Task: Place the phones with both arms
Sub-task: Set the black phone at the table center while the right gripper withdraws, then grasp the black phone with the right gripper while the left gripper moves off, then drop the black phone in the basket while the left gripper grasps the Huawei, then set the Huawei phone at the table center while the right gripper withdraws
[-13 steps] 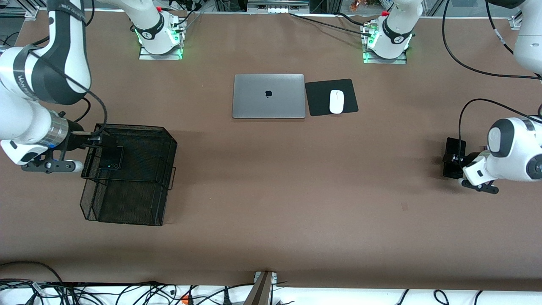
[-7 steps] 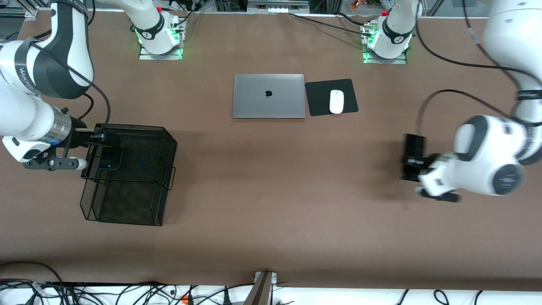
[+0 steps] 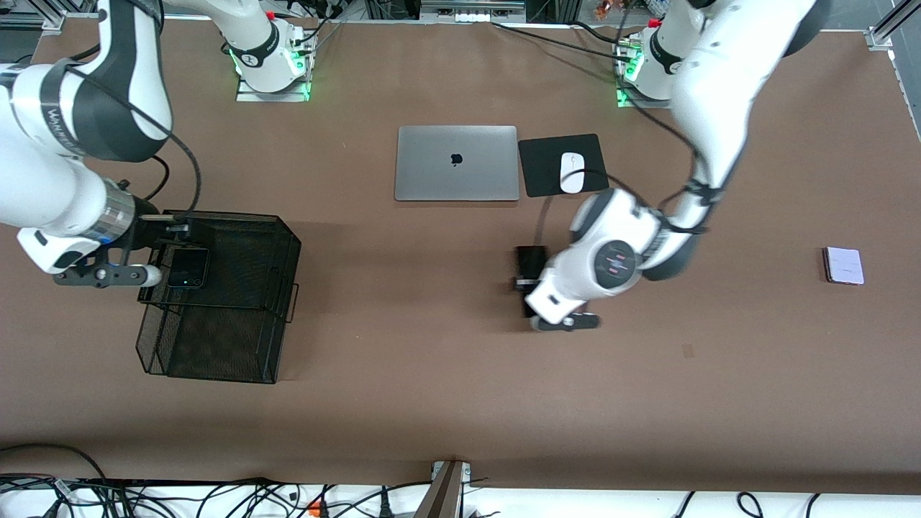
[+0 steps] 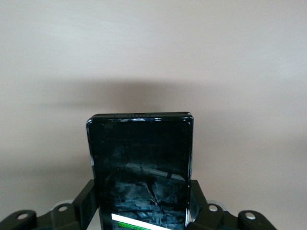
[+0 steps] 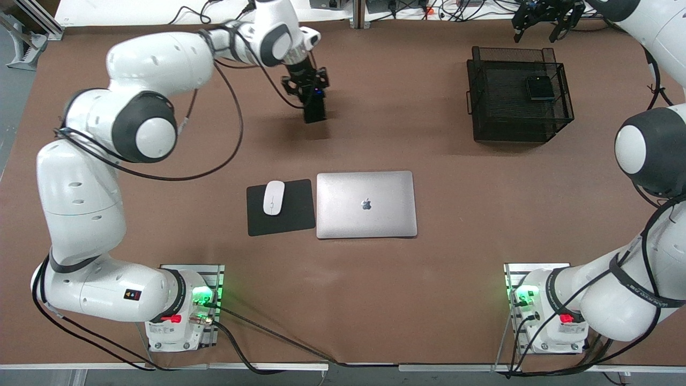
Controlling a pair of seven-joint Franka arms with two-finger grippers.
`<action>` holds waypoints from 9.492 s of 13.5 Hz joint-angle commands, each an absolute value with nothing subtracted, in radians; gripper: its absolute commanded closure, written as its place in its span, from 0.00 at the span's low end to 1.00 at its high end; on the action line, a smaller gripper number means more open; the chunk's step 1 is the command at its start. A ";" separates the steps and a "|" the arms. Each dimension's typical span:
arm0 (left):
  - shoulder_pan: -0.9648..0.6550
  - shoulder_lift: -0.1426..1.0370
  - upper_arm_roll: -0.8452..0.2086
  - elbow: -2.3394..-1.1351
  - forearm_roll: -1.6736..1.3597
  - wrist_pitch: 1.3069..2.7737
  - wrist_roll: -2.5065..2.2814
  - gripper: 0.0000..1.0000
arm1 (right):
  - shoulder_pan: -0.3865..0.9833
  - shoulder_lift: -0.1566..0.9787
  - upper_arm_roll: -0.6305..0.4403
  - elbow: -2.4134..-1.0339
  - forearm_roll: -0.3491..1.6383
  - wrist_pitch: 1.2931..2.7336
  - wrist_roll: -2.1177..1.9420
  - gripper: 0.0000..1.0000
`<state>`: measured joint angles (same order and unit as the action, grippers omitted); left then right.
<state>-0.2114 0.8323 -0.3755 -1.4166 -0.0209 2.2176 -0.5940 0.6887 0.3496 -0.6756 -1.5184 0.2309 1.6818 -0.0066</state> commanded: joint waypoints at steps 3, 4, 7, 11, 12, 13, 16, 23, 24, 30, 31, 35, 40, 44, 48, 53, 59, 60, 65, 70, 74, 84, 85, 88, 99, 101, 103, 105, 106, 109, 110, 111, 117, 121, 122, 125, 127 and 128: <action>-0.308 0.914 -0.360 -1.394 -0.109 2.358 -0.632 0.89 | 0.727 0.360 -0.675 -1.508 0.224 1.689 0.054 0.00; -0.311 0.916 -0.360 -1.405 -0.107 2.359 -0.632 0.89 | 0.730 0.360 -0.675 -1.508 0.224 1.693 0.055 0.00; -0.336 0.916 -0.360 -1.414 -0.107 2.355 -0.632 0.51 | 0.738 0.368 -0.673 -1.508 0.224 1.703 0.083 0.00; -0.296 0.850 -0.350 -1.414 -0.098 2.266 -0.646 0.00 | 0.752 0.383 -0.673 -1.509 0.225 1.718 0.092 0.00; -0.263 0.815 -0.348 -1.408 -0.092 2.188 -0.643 0.00 | 0.753 0.385 -0.673 -1.509 0.225 1.720 0.094 0.00; -0.221 0.771 -0.347 -1.405 -0.091 2.098 -0.637 0.00 | 0.761 0.387 -0.673 -1.509 0.225 1.726 0.094 0.00; -0.117 0.671 -0.347 -1.404 -0.005 1.906 -0.617 0.00 | 0.788 0.408 -0.673 -1.509 0.232 1.752 0.094 0.00; 0.197 0.638 -0.344 -1.416 0.207 1.750 -0.123 0.00 | 0.988 0.552 -0.614 -1.496 0.241 1.934 0.300 0.00; 0.254 0.644 -0.345 -1.417 0.212 1.749 -0.054 0.00 | 0.992 0.578 -0.567 -1.476 0.241 1.966 0.323 0.00; 0.391 0.653 -0.342 -1.448 0.379 1.759 0.119 0.00 | 0.994 0.761 -0.310 -1.310 0.241 2.098 0.460 0.00; 0.403 0.660 -0.342 -1.448 0.379 1.761 0.138 0.00 | 0.994 0.776 -0.281 -1.312 0.239 2.136 0.462 0.00; 0.407 0.664 -0.342 -1.448 0.379 1.764 0.147 0.00 | 1.029 0.851 -0.239 -1.312 0.229 2.247 0.448 0.00; 0.408 0.667 -0.342 -1.448 0.379 1.764 0.147 0.00 | 1.028 0.903 -0.241 -1.312 0.163 2.341 0.433 0.00; 0.410 0.667 -0.344 -1.450 0.379 1.764 0.149 0.00 | 1.000 0.926 -0.245 -1.313 0.147 2.390 0.437 0.00; 0.414 0.673 -0.344 -1.450 0.379 1.764 0.149 0.00 | 0.999 0.965 -0.244 -1.313 0.152 2.444 0.442 0.00; 0.416 0.675 -0.344 -1.448 0.379 1.764 0.149 0.00 | 1.000 0.971 -0.244 -1.315 0.155 2.457 0.448 0.11; 0.425 0.680 -0.344 -1.448 0.377 1.764 0.149 0.00 | 1.000 0.976 -0.244 -1.315 0.156 2.457 0.449 0.88; 0.425 0.680 -0.344 -1.448 0.377 1.764 0.149 0.00 | 1.000 0.973 -0.244 -1.313 0.156 2.457 0.454 1.00; 0.533 0.683 -0.344 -1.466 0.377 1.732 0.251 0.00 | 1.005 0.911 -0.248 -1.309 0.158 2.390 0.485 1.00; 0.728 0.692 -0.341 -1.561 0.415 1.967 0.478 0.00 | 1.003 0.737 -0.291 -1.310 0.160 2.151 0.520 1.00; 0.850 0.689 -0.347 -1.676 0.443 2.178 0.506 0.00 | 1.003 0.568 -0.431 -1.356 0.156 1.837 0.517 1.00; 0.884 0.721 -0.345 -1.675 0.442 2.198 0.506 0.00 | 1.003 0.318 -0.879 -1.784 0.161 1.897 0.053 1.00; 0.887 0.724 -0.345 -1.672 0.442 2.198 0.506 0.00 | 1.002 0.318 -0.887 -1.824 0.163 1.935 0.025 1.00; 0.900 0.747 -0.345 -1.674 0.443 2.247 0.508 0.00 | 0.994 0.321 -0.887 -1.933 0.164 2.054 0.017 1.00; 0.879 0.752 -0.360 -1.664 0.448 2.234 0.519 0.87 | 0.988 0.388 -0.877 -1.938 0.276 2.074 -0.006 0.00; 0.826 0.712 -0.370 -1.625 0.443 2.134 0.514 0.87 | 0.991 0.377 -0.882 -1.901 0.276 2.039 -0.011 0.00; 0.752 0.678 -0.370 -1.568 0.443 2.015 0.514 0.87 | 0.989 0.376 -0.894 -1.800 0.273 1.920 -0.006 0.00; 0.663 0.635 -0.371 -1.536 0.439 1.907 0.515 0.87 | 0.989 0.376 -0.910 -1.686 0.264 1.786 0.003 0.00; 0.603 0.611 -0.385 -1.525 0.437 1.854 0.518 0.87 | 0.989 0.377 -0.935 -1.630 0.262 1.722 0.008 0.00; 0.552 0.603 -0.518 -1.505 0.300 1.778 0.489 0.87 | 0.989 0.377 -0.968 -1.536 0.247 1.623 0.009 0.00; 0.522 0.617 -0.537 -1.508 0.263 1.779 0.479 0.87 | 0.989 0.377 -0.979 -1.529 0.247 1.617 0.011 0.00; 0.468 0.632 -0.537 -1.508 0.205 1.782 0.445 0.88 | 0.989 0.376 -0.985 -1.529 0.247 1.617 0.035 0.00; 0.113 0.727 -0.535 -1.513 0.147 2.096 -0.086 0.89 | 0.989 0.376 -0.991 -1.528 0.249 1.617 0.068 0.00; -0.110 0.834 -0.526 -1.513 0.163 2.414 -0.489 0.89 | 0.989 0.377 -0.994 -1.528 0.249 1.618 0.071 0.00; -0.148 0.866 -0.526 -1.509 0.161 2.487 -0.535 0.89 | 0.989 0.376 -0.994 -1.528 0.250 1.621 0.071 0.00; -0.256 0.942 -0.476 -1.512 0.155 2.664 -0.578 0.88 | 0.989 0.379 -0.991 -1.528 0.249 1.618 0.075 0.00; -0.273 0.939 -0.456 -1.519 0.164 2.686 -0.600 0.01 | 0.991 0.382 -0.989 -1.528 0.250 1.623 0.075 0.00; -0.265 0.927 -0.456 -1.520 0.164 2.681 -0.600 0.00 | 0.991 0.382 -0.989 -1.528 0.252 1.624 0.075 0.00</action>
